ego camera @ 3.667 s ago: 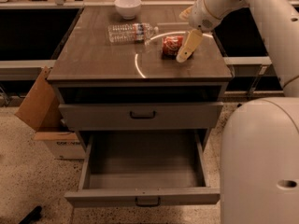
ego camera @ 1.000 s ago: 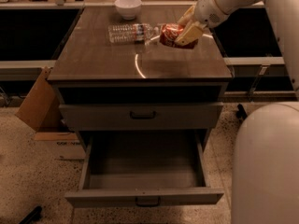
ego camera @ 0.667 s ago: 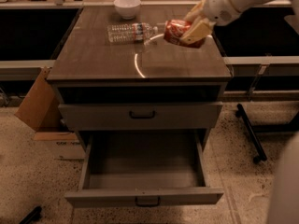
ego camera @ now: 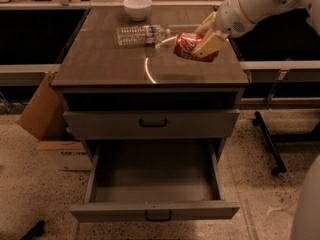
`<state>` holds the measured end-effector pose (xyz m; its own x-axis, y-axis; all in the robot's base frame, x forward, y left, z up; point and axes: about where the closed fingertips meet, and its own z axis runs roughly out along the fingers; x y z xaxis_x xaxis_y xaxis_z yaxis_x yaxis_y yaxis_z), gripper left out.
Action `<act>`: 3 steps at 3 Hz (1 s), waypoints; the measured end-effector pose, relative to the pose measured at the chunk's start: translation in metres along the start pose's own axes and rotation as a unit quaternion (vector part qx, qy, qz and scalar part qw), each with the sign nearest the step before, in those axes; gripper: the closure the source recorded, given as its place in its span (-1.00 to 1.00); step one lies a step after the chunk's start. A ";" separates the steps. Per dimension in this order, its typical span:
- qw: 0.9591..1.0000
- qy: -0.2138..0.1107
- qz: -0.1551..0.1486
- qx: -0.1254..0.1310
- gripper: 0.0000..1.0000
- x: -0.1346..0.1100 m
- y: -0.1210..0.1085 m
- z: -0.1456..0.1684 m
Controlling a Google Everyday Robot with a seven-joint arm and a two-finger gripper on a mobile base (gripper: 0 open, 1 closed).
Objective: Place coke can into middle drawer
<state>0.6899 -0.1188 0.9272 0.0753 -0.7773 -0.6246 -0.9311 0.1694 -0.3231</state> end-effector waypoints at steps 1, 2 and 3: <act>1.000 0.011 -0.010 -0.010 1.00 0.002 0.011 -0.003; 1.000 0.005 -0.012 -0.020 1.00 0.004 0.040 -0.020; 1.000 0.001 0.009 -0.030 1.00 0.020 0.090 -0.034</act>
Offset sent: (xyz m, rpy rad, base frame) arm -0.1191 -0.0379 -0.0320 -0.0168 0.1070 0.0486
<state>0.5953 -0.1396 0.9091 0.0571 -0.7757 -0.6285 -0.9521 0.1471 -0.2681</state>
